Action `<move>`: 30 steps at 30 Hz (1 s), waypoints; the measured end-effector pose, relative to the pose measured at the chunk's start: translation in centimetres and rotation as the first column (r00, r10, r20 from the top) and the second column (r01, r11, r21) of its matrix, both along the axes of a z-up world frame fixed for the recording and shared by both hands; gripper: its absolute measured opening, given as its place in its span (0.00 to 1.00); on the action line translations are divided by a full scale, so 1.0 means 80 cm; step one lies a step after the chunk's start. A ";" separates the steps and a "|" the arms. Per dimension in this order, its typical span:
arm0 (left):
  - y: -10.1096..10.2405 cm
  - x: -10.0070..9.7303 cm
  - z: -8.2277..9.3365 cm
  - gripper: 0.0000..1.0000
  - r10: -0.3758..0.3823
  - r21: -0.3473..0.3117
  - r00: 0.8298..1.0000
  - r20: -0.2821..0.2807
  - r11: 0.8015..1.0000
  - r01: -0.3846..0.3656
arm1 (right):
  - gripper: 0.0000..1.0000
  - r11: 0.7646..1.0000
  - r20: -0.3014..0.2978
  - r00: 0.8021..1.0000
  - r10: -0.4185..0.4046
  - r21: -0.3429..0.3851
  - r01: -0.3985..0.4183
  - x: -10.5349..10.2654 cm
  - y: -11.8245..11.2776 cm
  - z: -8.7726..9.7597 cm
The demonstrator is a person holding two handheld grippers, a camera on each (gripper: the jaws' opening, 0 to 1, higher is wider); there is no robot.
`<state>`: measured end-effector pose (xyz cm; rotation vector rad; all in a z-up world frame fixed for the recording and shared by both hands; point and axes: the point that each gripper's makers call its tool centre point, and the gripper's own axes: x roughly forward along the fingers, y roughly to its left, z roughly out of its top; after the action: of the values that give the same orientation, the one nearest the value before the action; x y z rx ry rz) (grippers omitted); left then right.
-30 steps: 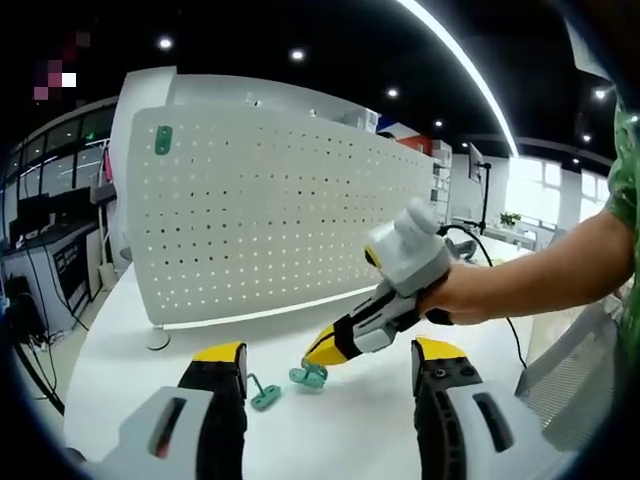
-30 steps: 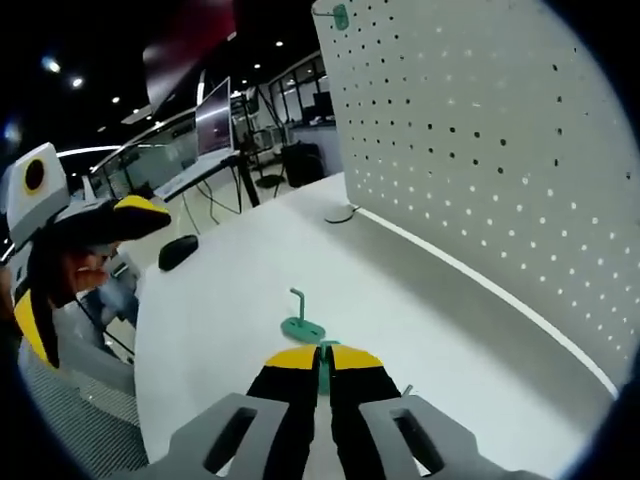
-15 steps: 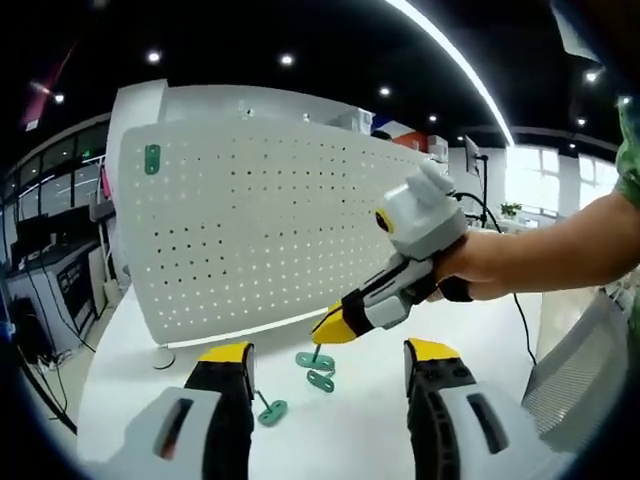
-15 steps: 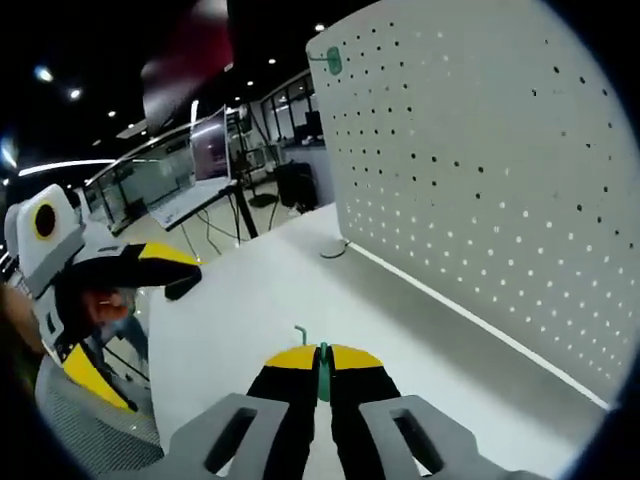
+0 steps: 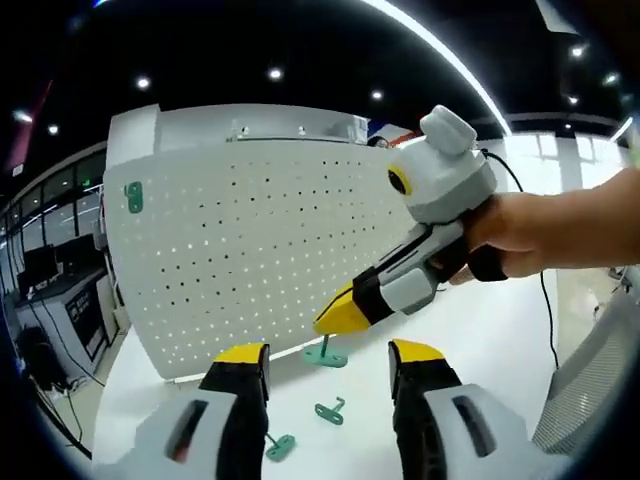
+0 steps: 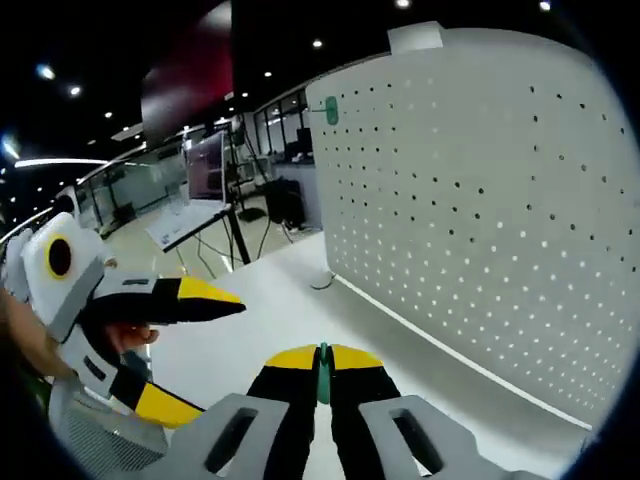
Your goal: Insert the hook assembly into the mounting plate slot until the hook locks in place.
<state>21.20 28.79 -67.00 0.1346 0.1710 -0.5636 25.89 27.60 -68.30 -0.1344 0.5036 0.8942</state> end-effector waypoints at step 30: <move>-0.025 0.032 0.019 0.28 0.027 0.004 0.997 0.072 1.000 -0.027 | 0.02 0.998 0.027 0.999 -0.029 0.065 0.027 -0.023 -0.002 0.056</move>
<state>23.72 26.76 -65.51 0.1572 0.1040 -0.5305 24.03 27.44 -63.83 -0.0807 0.4492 0.8792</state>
